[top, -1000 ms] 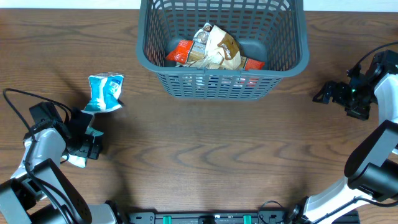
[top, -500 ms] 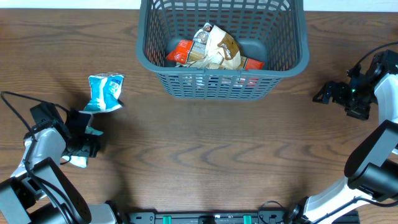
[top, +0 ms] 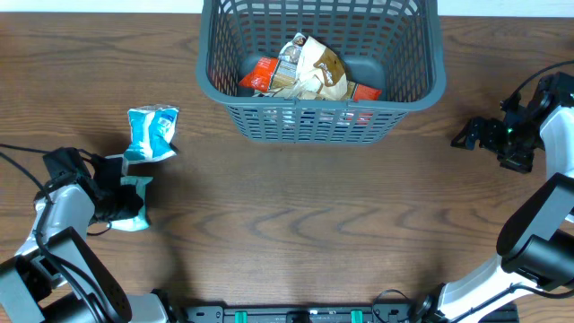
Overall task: Pack container
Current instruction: 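Carry the teal wipe packet with the left gripper into the basket and release, then withdraw the left gripper and move it over the blue-and-white snack bag, then grasp the blue-and-white snack bag with the left gripper and lift it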
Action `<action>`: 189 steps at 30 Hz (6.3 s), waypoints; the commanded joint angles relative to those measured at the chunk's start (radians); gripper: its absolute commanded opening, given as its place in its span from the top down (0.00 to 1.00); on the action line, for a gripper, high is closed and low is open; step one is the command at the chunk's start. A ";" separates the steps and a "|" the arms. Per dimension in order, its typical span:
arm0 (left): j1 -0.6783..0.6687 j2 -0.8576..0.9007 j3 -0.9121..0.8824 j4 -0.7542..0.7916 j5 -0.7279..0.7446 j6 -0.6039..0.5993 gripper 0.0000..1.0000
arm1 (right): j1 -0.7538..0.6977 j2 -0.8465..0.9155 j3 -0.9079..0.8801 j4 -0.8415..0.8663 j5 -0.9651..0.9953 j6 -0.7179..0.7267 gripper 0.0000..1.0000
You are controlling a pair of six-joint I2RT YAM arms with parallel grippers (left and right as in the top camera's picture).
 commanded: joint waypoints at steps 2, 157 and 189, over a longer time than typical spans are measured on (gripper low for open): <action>0.002 -0.006 0.061 0.001 0.120 -0.163 0.86 | 0.017 0.003 -0.003 0.002 -0.008 -0.013 0.01; -0.319 0.538 0.862 -0.398 -0.203 -0.111 0.01 | 0.015 -0.048 -0.003 -0.002 -0.007 -0.032 0.01; -0.322 0.628 0.838 -0.404 -0.203 -0.097 0.35 | 0.015 -0.048 -0.003 -0.013 0.008 -0.036 0.01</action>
